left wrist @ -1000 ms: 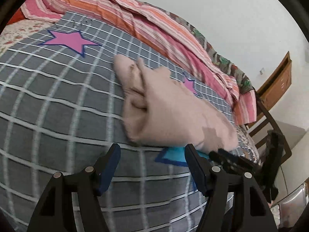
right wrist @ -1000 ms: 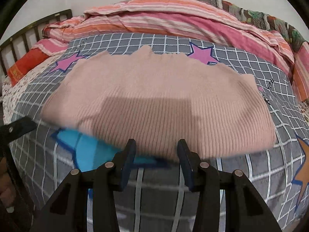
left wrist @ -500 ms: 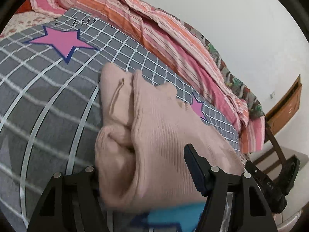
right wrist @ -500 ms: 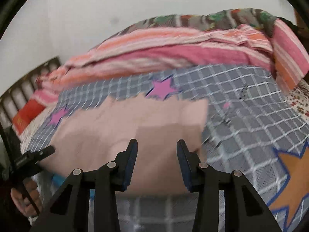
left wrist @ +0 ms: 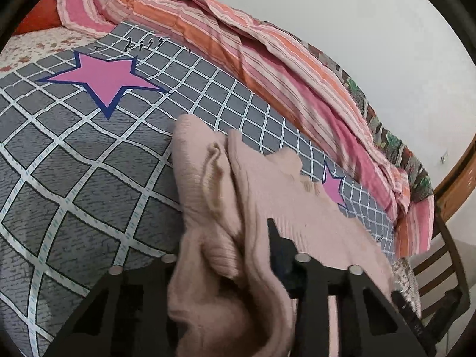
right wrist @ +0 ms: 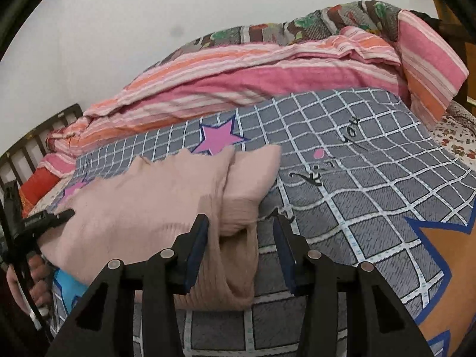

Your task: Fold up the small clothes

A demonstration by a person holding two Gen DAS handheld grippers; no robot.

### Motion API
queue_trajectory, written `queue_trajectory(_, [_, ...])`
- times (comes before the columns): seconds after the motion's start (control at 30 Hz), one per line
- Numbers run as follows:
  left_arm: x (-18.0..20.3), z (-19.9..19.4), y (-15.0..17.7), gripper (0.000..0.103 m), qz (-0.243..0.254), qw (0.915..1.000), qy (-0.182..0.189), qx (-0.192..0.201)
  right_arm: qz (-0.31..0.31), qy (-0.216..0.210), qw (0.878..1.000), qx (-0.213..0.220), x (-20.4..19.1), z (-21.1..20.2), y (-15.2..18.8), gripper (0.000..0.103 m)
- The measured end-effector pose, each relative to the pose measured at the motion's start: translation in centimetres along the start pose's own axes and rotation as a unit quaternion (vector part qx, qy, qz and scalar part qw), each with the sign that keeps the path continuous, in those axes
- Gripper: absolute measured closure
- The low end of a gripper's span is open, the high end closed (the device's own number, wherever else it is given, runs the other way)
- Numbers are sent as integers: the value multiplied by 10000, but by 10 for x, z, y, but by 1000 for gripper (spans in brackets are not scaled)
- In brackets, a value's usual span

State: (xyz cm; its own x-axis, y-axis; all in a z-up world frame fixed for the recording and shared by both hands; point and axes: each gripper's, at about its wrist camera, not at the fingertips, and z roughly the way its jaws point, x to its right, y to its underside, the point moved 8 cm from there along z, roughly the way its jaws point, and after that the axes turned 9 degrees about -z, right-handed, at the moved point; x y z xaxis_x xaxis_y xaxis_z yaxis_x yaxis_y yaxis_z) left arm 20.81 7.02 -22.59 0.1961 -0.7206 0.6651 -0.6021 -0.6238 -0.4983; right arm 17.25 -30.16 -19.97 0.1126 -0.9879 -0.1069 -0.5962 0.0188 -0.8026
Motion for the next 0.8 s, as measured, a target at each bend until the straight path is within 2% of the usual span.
queue_trajectory(0.1, [10,-6,-5,79,44,10000,-21,46,30,-40,10000,25,5,-5,1,57])
queue_trajectory(0.23, [39,-14,-12,82,379,9990,-117,202,33,139,9998,103,18,-15,0,56])
queue_trajectory(0.4, [95,-20,-16,83,870,9952,-185,406,240,346,9990,126,47,-27,3,56])
queue_trajectory(0.5, [136,-17,-10,83,1359,9886,-418,497,344,520,9979,168,67,-34,3,56])
queue_trajectory(0.63, [196,-3,14,83,1942,9776,-628,513,627,638,9956,262,95,-46,5,56])
queue_trajectory(0.8, [260,30,76,84,2421,9696,-321,172,1104,712,9907,357,128,-58,8,56])
